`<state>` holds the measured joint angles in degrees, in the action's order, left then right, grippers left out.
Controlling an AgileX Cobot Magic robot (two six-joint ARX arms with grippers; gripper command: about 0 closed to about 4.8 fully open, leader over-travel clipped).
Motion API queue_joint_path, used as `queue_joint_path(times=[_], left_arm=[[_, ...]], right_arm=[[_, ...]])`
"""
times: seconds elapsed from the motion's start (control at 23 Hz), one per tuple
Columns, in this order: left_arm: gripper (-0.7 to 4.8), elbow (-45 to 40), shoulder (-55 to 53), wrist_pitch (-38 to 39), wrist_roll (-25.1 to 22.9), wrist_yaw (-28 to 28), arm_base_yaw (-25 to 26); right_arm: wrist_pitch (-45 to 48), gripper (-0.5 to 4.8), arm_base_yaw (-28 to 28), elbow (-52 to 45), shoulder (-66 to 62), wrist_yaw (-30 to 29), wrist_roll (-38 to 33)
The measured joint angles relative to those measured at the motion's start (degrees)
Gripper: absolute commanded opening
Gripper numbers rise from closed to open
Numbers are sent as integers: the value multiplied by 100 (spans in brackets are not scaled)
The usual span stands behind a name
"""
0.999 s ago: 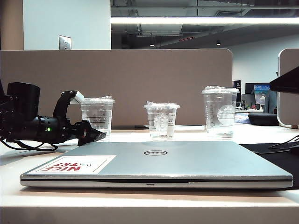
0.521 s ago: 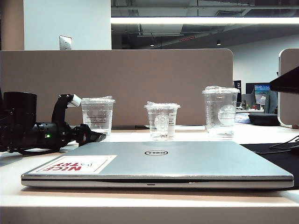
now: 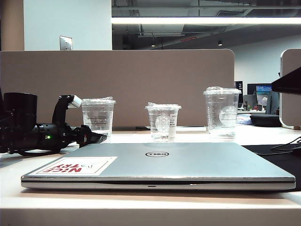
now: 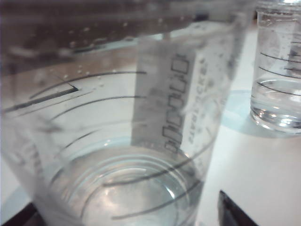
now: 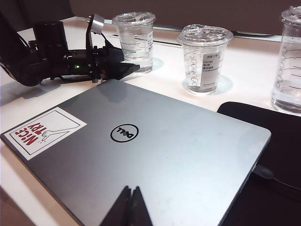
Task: Pick up the coffee cup on the left and place it on the left side of the laptop.
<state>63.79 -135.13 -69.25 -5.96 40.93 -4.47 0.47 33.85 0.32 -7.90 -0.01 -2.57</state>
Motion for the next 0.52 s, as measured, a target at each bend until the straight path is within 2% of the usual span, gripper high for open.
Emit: queue_joint_path(times=[0.26, 0.52], left_arm=[[479, 501, -199, 319, 83, 96, -50], [479, 527, -203, 376, 151, 13, -59]], right_arm=[[2, -4, 0, 0, 0, -2, 0], [2, -4, 0, 0, -11, -2, 0]])
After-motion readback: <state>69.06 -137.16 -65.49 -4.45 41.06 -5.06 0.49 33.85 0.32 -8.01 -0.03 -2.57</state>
